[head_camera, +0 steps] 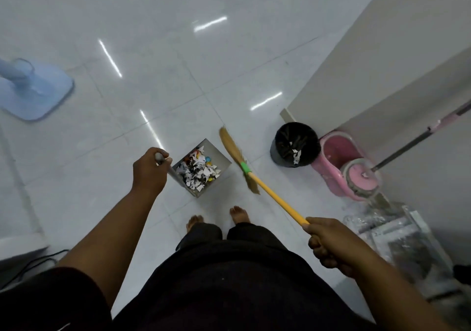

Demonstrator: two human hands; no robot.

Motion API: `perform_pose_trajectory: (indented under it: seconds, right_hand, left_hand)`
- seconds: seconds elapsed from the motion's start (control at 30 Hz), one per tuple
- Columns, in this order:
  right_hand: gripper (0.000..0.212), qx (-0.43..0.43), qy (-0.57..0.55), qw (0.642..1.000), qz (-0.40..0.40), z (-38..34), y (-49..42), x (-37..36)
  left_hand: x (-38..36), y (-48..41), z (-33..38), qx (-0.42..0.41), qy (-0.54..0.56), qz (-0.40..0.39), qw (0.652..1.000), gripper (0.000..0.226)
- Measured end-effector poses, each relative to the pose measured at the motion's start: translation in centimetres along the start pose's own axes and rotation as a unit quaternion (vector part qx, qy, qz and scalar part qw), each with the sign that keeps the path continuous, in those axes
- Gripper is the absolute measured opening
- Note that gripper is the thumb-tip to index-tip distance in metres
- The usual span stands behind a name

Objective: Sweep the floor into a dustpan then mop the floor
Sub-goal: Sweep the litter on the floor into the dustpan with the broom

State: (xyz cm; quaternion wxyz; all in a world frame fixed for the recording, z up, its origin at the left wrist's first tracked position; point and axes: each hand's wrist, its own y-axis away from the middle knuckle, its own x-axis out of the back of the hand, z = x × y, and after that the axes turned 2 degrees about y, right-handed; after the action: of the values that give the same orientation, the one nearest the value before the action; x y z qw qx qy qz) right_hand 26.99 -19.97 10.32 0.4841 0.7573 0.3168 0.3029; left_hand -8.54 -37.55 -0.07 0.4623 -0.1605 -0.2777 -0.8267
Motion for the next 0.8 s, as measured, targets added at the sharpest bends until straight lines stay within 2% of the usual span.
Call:
perform_pose_trajectory:
  seconds: [0.07,0.3,0.57,0.8]
  right_hand:
    - [0.029,-0.009,-0.043,0.999,0.022,1.7,0.7,-0.4]
    - [0.044,-0.037,-0.195,0.978,0.064,7.0,2.3,-0.9]
    - [0.034,-0.061,-0.259,0.962,0.069,11.8,3.5,2.5]
    - [0.024,-0.081,-0.26,0.961,0.057,15.5,3.0,7.7]
  left_hand:
    - [-0.6,-0.9,0.9,-0.019,-0.009,-0.023,1.0,0.006]
    - [-3.0,-2.7,5.5,-0.086,-0.037,-0.076,0.993,0.007]
    - [-8.5,-1.9,13.6,-0.147,-0.072,-0.111,0.98,0.008]
    - [-12.3,-0.2,21.6,-0.224,-0.073,-0.114,0.965,0.008]
